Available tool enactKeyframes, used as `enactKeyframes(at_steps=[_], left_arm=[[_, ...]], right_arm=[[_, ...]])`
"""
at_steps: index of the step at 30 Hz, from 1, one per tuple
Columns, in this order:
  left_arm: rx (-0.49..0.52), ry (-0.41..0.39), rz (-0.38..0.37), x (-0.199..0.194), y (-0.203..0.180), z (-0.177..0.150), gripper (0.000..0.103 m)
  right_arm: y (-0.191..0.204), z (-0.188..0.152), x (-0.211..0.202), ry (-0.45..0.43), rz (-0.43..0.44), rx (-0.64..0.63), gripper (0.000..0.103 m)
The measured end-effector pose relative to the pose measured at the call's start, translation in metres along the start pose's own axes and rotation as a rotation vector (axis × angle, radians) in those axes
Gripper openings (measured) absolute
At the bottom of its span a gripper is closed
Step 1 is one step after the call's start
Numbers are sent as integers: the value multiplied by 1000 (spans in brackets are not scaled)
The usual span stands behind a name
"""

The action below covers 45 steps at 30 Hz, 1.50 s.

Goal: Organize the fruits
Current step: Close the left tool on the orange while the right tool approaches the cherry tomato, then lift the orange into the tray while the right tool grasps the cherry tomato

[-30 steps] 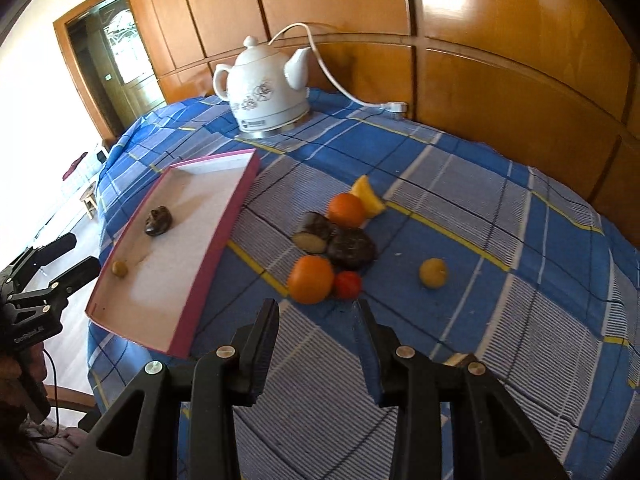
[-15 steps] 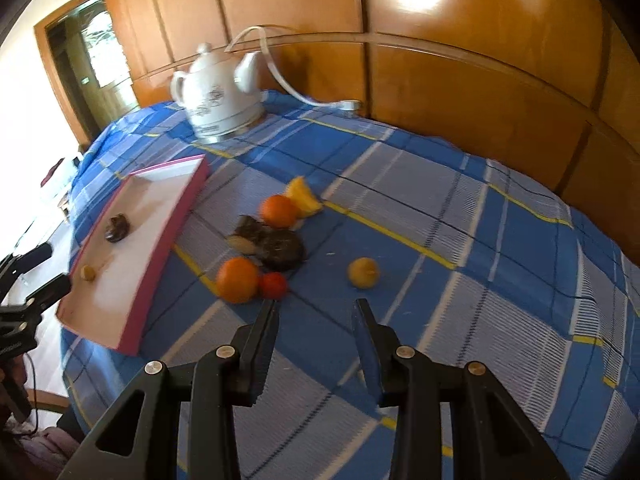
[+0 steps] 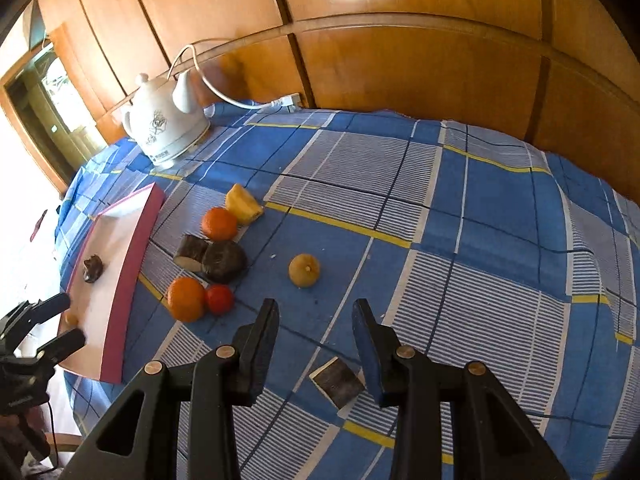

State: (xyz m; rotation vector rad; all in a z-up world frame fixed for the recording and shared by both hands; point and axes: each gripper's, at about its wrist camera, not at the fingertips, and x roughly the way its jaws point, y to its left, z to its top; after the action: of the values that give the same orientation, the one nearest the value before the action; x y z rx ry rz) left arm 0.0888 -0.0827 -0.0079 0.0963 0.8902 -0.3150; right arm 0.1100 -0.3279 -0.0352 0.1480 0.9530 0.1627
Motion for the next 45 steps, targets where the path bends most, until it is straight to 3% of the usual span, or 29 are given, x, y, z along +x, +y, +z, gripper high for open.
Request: enactKeyframes(at_steps=[4,18,20,21,22,27,33,40,45], left_arm=[[-12,42,-53,21,-14,11,57],[-112,130,-99,104,-29,38,61],[-117,143,-123,112,-27,35,57],[-121,152,-146,115,-26,32,45],[-132,143,-174,114,-25,30,41],[-105,121,-195,97,-27,19,39],[4,58,-212,61,-47,-3,39],[121,31,-184,48,-66,-39,39],[105,39,-183,54,-66,-47,39]], right_arm=[[2,1,-2,-3,18,-1,38],[-3,7,-3,-9,37,40,38],[-2,7,-2,-6,37,33,38],[-2,7,-2,-8,36,32,38],[-3,7,-3,-12,30,37,38],[-25,11,-11,-50,13,124,38],[-51,11,-14,-62,-5,237,38],[-41,8,-4,-21,21,201,38],[-34,4,3,6,27,166,38]])
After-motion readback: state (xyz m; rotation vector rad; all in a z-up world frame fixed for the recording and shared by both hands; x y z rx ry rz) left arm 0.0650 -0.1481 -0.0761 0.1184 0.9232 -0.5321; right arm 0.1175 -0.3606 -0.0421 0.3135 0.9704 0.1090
